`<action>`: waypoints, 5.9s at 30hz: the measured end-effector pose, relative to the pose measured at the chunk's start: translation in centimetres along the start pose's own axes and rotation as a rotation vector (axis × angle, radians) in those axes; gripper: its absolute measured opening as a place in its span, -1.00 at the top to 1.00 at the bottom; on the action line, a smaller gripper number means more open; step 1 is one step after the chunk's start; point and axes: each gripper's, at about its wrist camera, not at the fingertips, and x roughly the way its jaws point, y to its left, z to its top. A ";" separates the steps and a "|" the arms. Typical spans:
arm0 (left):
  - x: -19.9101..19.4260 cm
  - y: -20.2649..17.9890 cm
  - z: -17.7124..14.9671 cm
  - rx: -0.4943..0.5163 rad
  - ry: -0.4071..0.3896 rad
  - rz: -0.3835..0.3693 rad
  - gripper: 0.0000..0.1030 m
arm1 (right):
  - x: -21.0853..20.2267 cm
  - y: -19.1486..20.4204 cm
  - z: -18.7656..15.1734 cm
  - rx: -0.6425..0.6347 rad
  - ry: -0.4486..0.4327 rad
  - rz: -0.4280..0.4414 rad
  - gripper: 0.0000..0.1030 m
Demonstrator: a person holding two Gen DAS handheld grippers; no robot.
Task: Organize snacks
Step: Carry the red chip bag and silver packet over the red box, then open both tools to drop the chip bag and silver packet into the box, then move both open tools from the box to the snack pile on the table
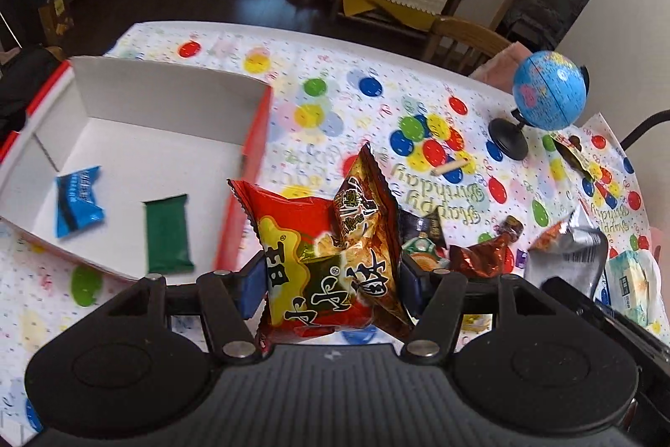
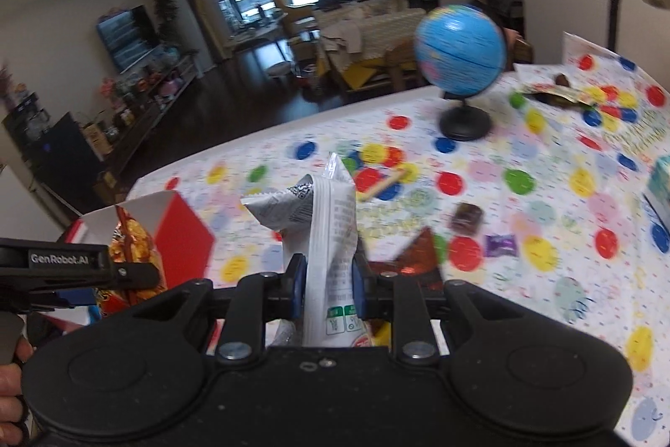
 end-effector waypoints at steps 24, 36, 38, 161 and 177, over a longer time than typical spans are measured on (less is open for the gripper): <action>-3.2 14.0 3.8 -0.062 -0.070 0.069 -0.21 | 5.7 16.4 0.4 -0.166 0.042 0.125 0.59; -2.0 20.4 7.0 -0.088 -0.077 0.126 -0.21 | 9.8 22.8 -0.4 -0.227 0.090 0.122 0.59; -1.2 21.1 7.8 -0.086 -0.072 0.124 -0.21 | 10.6 23.4 -0.5 -0.228 0.103 0.121 0.59; 3.0 -4.7 -6.7 0.246 -0.007 -0.073 -0.94 | -2.1 -4.8 -6.9 0.024 -0.003 -0.107 -0.85; 11.1 -7.6 -6.1 0.314 0.068 0.066 -0.94 | 3.2 -7.4 -6.4 0.029 0.086 -0.149 -0.61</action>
